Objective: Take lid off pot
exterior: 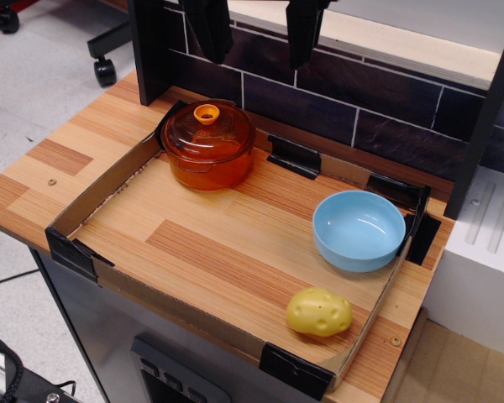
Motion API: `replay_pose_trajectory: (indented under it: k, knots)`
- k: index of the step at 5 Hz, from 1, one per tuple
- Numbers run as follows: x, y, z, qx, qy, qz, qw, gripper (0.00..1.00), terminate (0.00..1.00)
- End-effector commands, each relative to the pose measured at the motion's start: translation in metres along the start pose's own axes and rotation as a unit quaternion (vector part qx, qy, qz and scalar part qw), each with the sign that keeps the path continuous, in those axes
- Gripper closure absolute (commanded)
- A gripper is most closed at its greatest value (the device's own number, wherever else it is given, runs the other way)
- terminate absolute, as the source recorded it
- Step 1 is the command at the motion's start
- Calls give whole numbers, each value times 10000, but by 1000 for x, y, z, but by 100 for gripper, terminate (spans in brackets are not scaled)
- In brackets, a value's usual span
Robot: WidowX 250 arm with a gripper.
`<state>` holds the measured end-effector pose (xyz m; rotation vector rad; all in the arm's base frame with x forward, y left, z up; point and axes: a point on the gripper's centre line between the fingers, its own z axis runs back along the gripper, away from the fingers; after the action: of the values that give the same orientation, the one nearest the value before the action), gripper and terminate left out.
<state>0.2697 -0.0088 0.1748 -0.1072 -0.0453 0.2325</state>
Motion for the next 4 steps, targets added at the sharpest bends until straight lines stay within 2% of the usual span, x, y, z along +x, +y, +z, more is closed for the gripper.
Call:
replay_pose_trajectory:
  k: [1, 4]
  knots:
    - [0, 0, 0, 0, 0, 0, 10000, 0, 0]
    - [39, 49, -26, 575, -350, 250, 9974, 0, 0]
